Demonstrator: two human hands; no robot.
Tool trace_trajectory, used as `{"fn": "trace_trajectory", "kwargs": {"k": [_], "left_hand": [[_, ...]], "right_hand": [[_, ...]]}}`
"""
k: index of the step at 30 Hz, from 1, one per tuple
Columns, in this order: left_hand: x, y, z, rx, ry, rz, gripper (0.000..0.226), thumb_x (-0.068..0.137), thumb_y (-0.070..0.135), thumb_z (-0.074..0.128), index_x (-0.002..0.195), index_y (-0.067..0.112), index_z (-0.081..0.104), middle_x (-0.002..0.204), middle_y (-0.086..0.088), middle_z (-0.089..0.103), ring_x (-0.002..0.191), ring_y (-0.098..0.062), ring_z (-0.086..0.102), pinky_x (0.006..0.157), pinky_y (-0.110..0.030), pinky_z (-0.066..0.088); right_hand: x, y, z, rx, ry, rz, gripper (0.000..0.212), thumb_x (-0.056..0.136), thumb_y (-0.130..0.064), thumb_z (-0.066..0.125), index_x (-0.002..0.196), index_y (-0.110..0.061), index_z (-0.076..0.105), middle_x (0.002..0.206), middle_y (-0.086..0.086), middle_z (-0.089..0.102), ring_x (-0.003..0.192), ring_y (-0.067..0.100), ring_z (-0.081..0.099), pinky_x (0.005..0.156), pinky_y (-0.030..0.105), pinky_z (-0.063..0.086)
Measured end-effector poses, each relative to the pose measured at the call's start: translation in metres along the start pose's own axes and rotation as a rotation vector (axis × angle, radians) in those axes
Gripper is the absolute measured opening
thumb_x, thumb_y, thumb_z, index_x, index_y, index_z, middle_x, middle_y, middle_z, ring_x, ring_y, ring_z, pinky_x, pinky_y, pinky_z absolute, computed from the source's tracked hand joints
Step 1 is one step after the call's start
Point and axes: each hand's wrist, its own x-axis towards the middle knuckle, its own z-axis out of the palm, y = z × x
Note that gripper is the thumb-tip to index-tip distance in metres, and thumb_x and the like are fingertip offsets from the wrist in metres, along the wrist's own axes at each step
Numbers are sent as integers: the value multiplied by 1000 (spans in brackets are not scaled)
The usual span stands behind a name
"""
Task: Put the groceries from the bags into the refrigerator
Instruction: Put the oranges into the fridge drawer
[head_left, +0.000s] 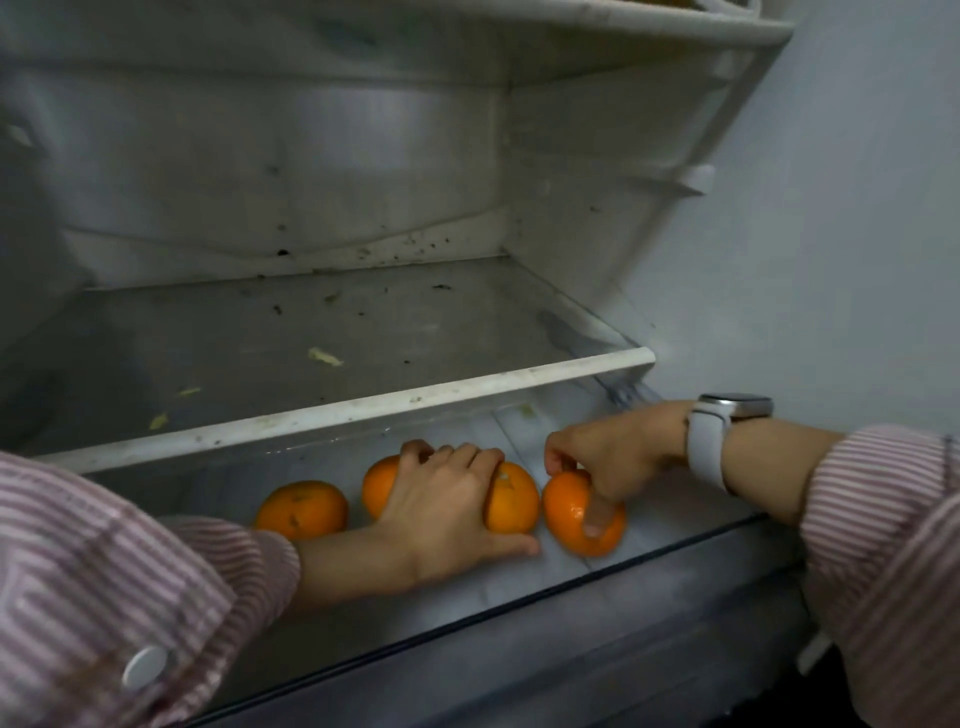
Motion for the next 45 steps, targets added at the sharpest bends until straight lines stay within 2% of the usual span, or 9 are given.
{"fn": "trace_trajectory", "kwargs": {"k": [5,10,16,23,28,32,39,42,45], "left_hand": [[5,-4,-16,-24,-106,7,92,73,71,52,145,25,18,150,2,28,136,-19,26,114,-45,12],[-3,0,-52,-84,-252,145,72,87,44,56,145,16,23,150,-5,30,135,-20,31,109,-31,29],[-28,16,-120,36,-251,100,47,91,41,52,132,19,46,126,0,58,107,-17,56,86,-23,41],[-111,42,-151,116,447,-167,40,90,40,50,126,21,53,126,-2,59,115,-23,53,91,-36,45],[-219,89,-94,131,973,-316,41,82,35,44,113,13,61,112,-7,64,101,-30,60,81,-39,47],[-319,132,-17,127,981,-479,39,81,29,48,113,12,61,114,-5,63,105,-19,52,85,-34,42],[-529,199,125,19,490,-972,36,81,33,48,112,19,61,114,-4,63,108,-21,55,90,-35,40],[-632,218,154,-69,340,-1288,39,91,33,50,128,22,51,135,-2,51,126,-22,44,103,-40,30],[-736,236,168,-72,324,-1517,42,91,34,49,131,22,48,137,-1,48,127,-20,42,104,-38,29]], "right_hand": [[-5,-3,-4,60,-24,-6,73,80,-33,67,140,-23,27,142,2,37,125,23,42,99,31,38],[-17,-3,-16,206,36,-16,62,83,-31,64,138,-21,37,141,1,42,125,23,44,105,37,40],[-67,-15,-24,293,252,-93,28,89,-24,55,117,-20,59,100,-1,63,86,12,55,77,25,45],[-140,-56,2,328,1092,-383,32,92,-19,47,122,-13,56,126,6,59,119,23,51,99,29,34],[-160,-97,84,479,1439,-666,32,84,-18,45,108,-6,63,110,12,66,105,28,57,93,23,32],[-164,-141,188,592,1322,-817,36,85,-21,41,108,-5,62,109,10,65,104,21,54,96,17,32],[-191,-252,378,485,664,-935,38,85,-23,44,114,-5,61,114,15,62,110,34,54,99,40,36],[-221,-313,441,418,478,-1059,52,83,-39,33,114,-8,61,115,11,62,110,28,53,97,32,34],[-256,-385,497,307,337,-1164,36,91,-29,44,122,-14,55,126,5,56,122,23,45,103,29,31]]}}
